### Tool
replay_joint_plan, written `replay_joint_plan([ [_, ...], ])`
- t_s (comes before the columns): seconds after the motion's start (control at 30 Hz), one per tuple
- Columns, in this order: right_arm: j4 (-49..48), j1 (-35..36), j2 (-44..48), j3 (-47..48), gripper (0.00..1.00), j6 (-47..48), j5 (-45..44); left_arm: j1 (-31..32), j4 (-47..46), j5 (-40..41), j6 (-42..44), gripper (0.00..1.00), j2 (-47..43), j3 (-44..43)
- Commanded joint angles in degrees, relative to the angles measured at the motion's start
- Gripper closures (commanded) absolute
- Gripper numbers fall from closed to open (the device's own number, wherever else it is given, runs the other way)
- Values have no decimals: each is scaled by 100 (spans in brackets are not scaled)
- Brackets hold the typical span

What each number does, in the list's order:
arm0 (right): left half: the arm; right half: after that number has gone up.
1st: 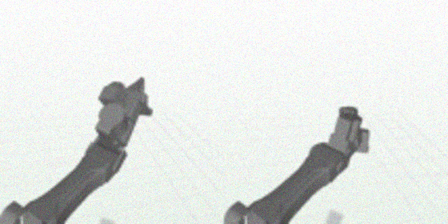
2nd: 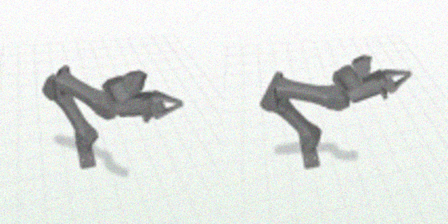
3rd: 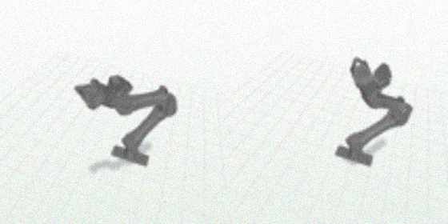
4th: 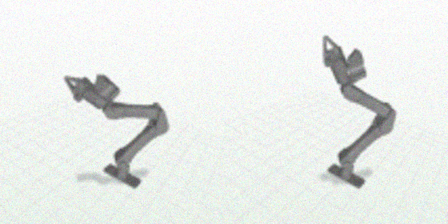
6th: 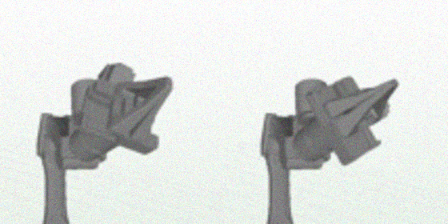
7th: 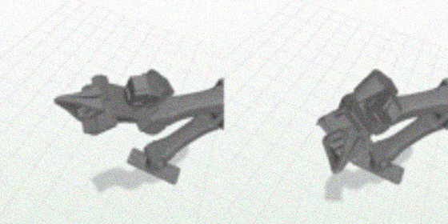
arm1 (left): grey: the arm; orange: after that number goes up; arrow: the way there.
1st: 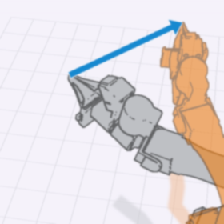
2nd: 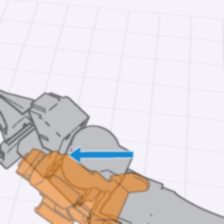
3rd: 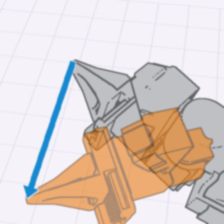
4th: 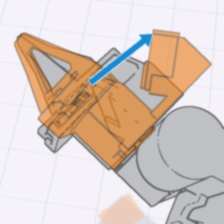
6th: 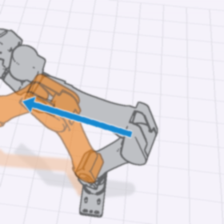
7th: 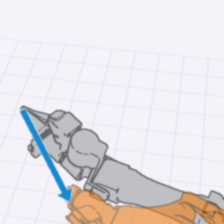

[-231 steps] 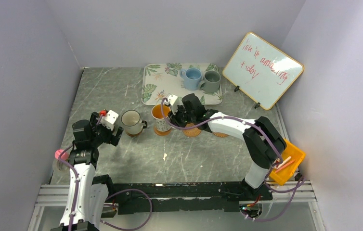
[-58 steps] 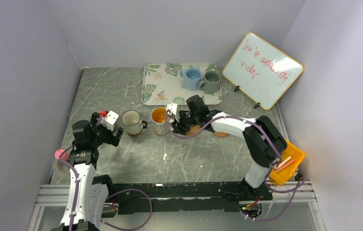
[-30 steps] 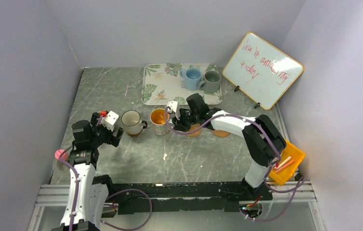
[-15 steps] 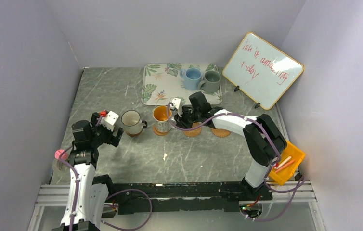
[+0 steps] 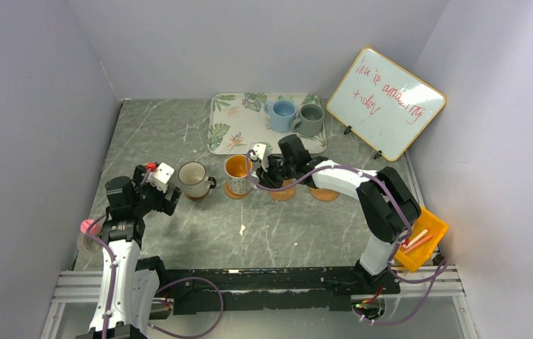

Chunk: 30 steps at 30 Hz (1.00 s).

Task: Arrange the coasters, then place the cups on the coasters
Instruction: Place the cup on the coaster.

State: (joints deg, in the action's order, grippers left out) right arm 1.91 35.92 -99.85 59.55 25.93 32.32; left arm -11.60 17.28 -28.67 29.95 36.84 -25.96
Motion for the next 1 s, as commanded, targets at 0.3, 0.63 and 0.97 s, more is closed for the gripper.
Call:
replay_joint_plan([
  [0.3, -298, 17, -35, 154, 83, 68, 374, -44, -23, -191, 81, 4, -97, -6],
  [0.63, -331, 218, 20, 160, 83, 96, 199, -53, -18, -192, 73, 4, -88, -9],
  [0.97, -303, 223, 53, 171, 83, 108, 109, -61, -14, -210, 82, 4, -89, -15],
])
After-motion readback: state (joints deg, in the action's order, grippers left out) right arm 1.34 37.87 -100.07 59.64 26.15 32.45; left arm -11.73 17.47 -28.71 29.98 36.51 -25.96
